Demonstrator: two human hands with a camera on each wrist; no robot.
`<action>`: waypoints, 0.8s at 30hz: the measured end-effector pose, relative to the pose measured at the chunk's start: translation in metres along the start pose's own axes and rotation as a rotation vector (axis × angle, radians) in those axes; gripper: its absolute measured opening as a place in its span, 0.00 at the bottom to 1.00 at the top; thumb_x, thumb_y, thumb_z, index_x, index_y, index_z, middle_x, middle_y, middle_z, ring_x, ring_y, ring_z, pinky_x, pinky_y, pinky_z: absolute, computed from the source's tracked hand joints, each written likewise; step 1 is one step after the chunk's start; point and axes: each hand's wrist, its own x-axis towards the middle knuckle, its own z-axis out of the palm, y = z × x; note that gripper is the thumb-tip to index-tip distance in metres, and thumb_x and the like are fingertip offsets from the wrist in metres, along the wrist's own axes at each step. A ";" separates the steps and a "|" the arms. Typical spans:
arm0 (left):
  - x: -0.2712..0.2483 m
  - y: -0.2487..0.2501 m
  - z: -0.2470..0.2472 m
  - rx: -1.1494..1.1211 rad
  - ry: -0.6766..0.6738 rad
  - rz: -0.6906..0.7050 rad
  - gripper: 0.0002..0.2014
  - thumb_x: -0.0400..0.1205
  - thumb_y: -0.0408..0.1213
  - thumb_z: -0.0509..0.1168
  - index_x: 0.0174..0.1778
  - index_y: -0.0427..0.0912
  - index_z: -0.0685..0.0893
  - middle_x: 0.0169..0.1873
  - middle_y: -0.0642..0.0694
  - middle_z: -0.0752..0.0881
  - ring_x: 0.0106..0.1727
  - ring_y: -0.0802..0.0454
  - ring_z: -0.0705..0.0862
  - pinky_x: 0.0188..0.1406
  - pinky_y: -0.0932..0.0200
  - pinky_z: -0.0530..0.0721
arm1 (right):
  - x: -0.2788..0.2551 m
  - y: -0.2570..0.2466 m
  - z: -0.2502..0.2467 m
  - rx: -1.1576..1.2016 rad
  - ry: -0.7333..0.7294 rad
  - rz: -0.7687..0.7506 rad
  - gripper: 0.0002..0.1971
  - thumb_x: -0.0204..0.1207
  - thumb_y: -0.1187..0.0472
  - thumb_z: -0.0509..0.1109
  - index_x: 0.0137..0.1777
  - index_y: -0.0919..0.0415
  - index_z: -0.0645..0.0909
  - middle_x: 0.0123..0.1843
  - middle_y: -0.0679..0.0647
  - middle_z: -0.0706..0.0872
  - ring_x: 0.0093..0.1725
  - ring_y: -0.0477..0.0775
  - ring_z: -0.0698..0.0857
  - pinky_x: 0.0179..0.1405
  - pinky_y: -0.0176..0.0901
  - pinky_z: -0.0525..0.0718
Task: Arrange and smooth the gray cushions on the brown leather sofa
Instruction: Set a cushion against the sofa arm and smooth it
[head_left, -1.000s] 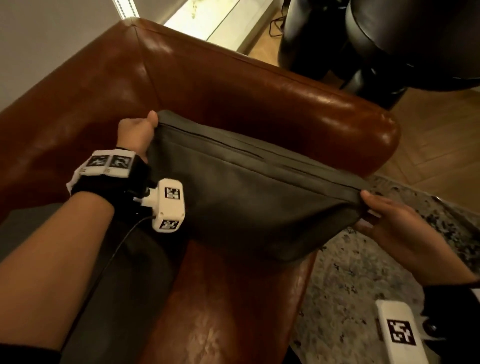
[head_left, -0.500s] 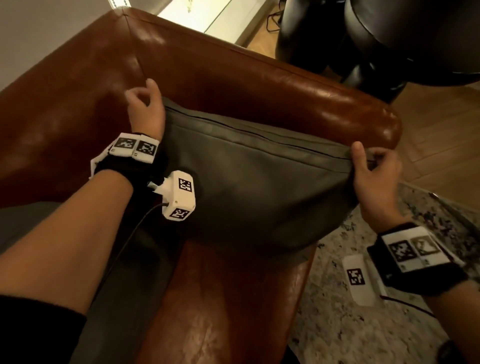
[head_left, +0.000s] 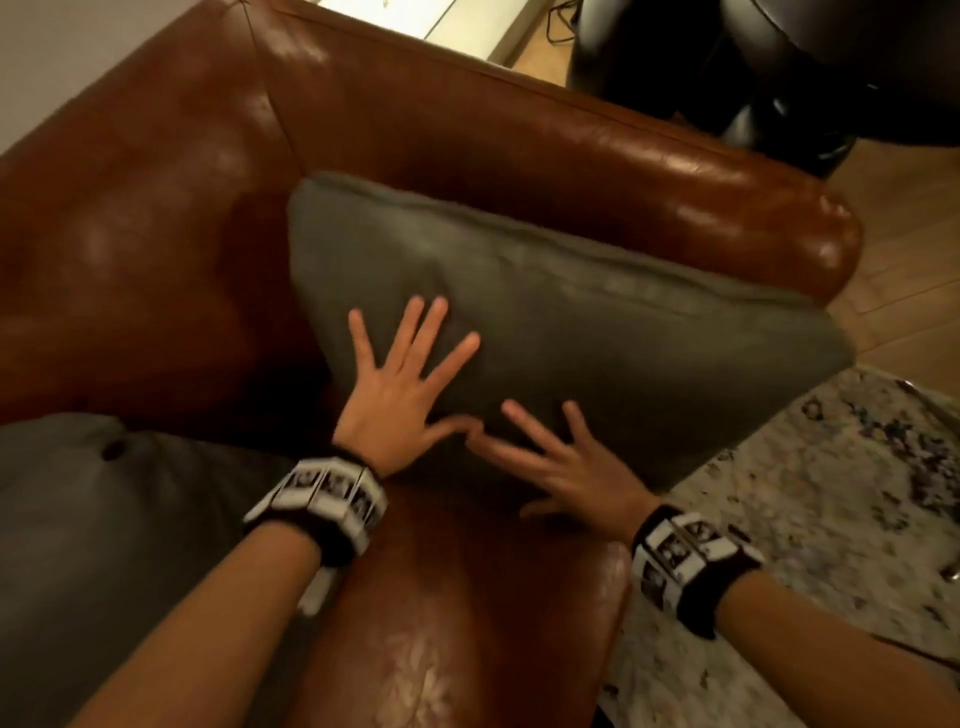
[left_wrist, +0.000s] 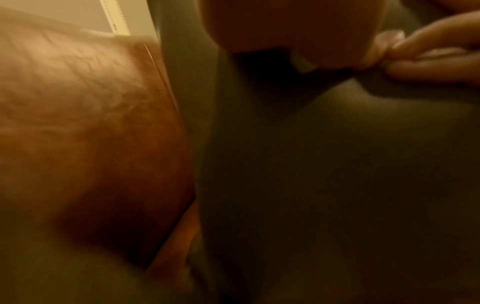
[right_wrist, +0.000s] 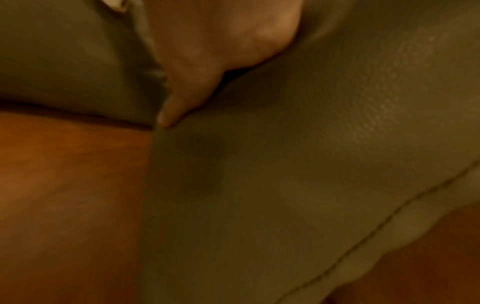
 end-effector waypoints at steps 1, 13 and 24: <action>0.018 -0.006 -0.002 0.018 -0.032 0.004 0.44 0.73 0.67 0.50 0.81 0.54 0.41 0.82 0.40 0.37 0.81 0.45 0.28 0.71 0.25 0.32 | 0.006 0.010 -0.001 -0.034 0.005 0.013 0.62 0.56 0.29 0.74 0.84 0.52 0.45 0.83 0.45 0.53 0.83 0.62 0.33 0.74 0.74 0.42; 0.024 0.004 -0.038 -0.154 -0.034 -0.034 0.30 0.84 0.61 0.43 0.82 0.60 0.45 0.83 0.41 0.52 0.84 0.44 0.44 0.72 0.21 0.36 | -0.002 0.008 -0.033 0.202 0.366 0.223 0.37 0.79 0.32 0.56 0.83 0.50 0.57 0.85 0.50 0.57 0.85 0.55 0.48 0.80 0.65 0.41; 0.096 -0.048 -0.051 -0.092 -0.322 -0.397 0.27 0.84 0.56 0.35 0.79 0.63 0.61 0.82 0.52 0.60 0.84 0.49 0.52 0.74 0.22 0.38 | -0.020 0.089 -0.046 0.512 0.004 0.835 0.32 0.83 0.40 0.43 0.81 0.58 0.64 0.81 0.56 0.69 0.82 0.62 0.61 0.82 0.59 0.45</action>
